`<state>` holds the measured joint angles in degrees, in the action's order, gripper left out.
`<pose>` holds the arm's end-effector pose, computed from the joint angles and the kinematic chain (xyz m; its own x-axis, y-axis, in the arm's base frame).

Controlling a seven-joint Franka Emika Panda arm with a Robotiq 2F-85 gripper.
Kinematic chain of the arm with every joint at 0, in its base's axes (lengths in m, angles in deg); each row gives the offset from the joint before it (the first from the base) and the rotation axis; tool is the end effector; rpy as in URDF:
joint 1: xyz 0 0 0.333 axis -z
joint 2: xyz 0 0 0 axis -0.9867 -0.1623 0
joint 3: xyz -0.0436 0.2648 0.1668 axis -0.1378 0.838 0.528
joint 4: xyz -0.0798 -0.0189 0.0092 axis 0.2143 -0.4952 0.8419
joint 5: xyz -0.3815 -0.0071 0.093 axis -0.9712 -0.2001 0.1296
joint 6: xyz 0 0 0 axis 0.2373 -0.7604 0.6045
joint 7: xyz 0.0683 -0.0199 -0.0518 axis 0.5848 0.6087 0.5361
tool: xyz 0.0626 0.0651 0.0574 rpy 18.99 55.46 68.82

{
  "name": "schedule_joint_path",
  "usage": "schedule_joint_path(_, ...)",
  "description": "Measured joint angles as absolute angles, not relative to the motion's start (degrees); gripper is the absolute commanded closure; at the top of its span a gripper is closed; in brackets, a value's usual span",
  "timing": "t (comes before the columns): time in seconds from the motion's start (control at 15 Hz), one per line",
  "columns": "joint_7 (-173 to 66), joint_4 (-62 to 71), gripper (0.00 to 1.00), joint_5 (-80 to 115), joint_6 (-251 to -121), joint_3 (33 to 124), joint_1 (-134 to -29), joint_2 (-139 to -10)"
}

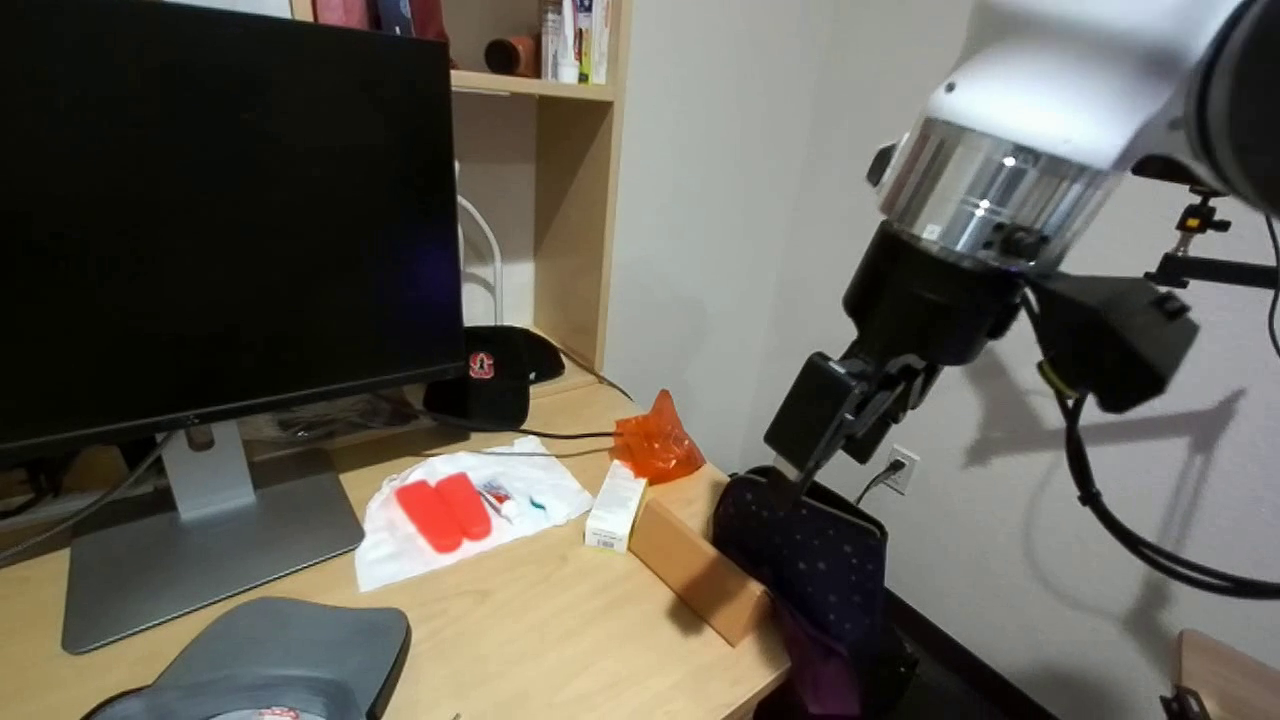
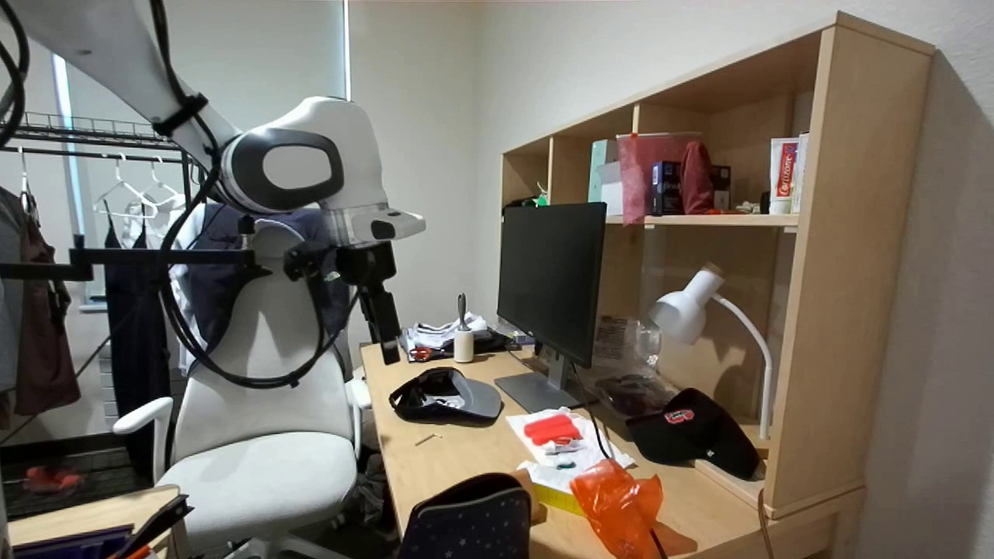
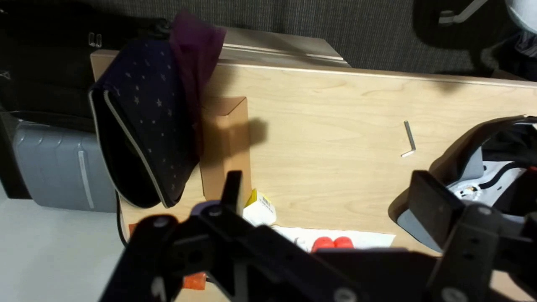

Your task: Pick up the purple object and put it in the hat

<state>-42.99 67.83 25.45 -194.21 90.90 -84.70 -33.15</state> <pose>0.3850 0.0821 0.3766 0.9736 -0.1234 0.1921 -0.1148 -0.9918 -0.0555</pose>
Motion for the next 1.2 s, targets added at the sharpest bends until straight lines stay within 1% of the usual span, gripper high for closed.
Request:
schedule_joint_path(0.2, -46.4, 65.8, 0.00, 26.2, -200.1, 87.1, -84.7, -41.8)
schedule_joint_path(0.47, -48.3, 61.8, 0.00, 27.7, -200.7, 85.1, -84.6, -51.2)
schedule_joint_path(1.0, -45.8, 59.3, 0.00, 27.3, -201.2, 82.8, -83.2, -64.0)
schedule_joint_path(1.2, -45.8, 58.8, 0.00, 26.9, -204.5, 81.9, -83.0, -68.2)
